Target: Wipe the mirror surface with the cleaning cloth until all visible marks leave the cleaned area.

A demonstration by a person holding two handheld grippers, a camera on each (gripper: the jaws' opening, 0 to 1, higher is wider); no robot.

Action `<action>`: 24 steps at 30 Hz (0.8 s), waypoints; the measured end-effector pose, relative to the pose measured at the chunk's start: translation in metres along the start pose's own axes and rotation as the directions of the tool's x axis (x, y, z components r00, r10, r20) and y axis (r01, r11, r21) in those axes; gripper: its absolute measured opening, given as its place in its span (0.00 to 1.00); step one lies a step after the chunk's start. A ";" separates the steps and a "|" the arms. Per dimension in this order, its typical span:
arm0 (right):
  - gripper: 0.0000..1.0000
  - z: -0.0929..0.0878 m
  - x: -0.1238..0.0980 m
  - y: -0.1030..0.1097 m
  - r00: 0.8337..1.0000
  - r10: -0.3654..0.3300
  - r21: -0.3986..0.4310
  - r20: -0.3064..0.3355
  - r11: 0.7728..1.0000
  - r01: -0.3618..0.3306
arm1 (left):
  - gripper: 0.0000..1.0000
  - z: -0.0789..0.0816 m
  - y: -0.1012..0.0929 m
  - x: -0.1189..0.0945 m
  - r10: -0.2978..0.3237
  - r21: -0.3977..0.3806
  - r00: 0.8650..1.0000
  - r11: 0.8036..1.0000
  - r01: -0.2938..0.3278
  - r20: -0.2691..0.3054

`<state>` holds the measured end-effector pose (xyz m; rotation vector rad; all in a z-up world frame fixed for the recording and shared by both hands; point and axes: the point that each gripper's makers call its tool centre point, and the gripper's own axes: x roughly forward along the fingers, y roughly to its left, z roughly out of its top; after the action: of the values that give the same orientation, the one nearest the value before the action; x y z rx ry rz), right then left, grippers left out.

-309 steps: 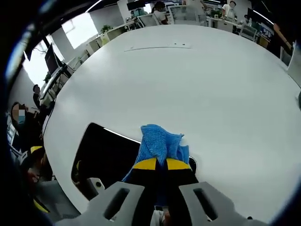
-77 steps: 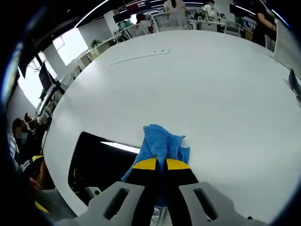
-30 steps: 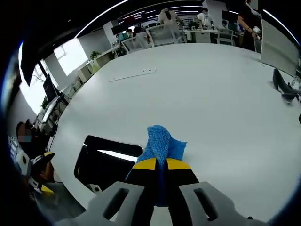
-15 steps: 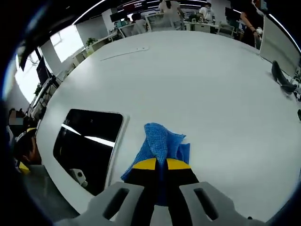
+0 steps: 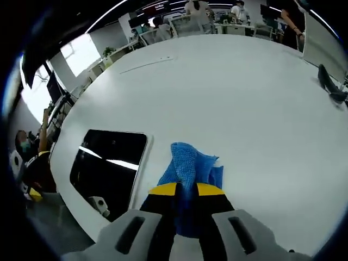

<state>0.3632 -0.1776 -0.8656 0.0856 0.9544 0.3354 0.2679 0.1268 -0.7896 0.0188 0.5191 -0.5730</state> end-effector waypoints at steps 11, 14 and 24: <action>0.69 0.008 -0.063 -0.003 0.973 0.098 -0.199 0.208 0.978 -0.056 | 0.99 0.003 0.000 -0.001 0.002 -0.016 1.000 1.000 -0.002 0.014; 0.80 -0.007 -0.072 -0.006 0.971 0.107 -0.185 0.214 0.980 -0.067 | 0.99 0.005 0.004 -0.002 0.019 -0.035 1.000 0.999 -0.018 0.022; 0.98 -0.024 -0.090 0.003 0.954 0.163 -0.334 0.250 0.940 -0.073 | 0.99 0.009 0.006 -0.006 0.035 -0.064 0.998 0.997 -0.032 0.046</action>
<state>0.2948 -0.2050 -0.8081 -0.1076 0.6104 0.5728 0.2714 0.1335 -0.7796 -0.0461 0.4899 -0.5228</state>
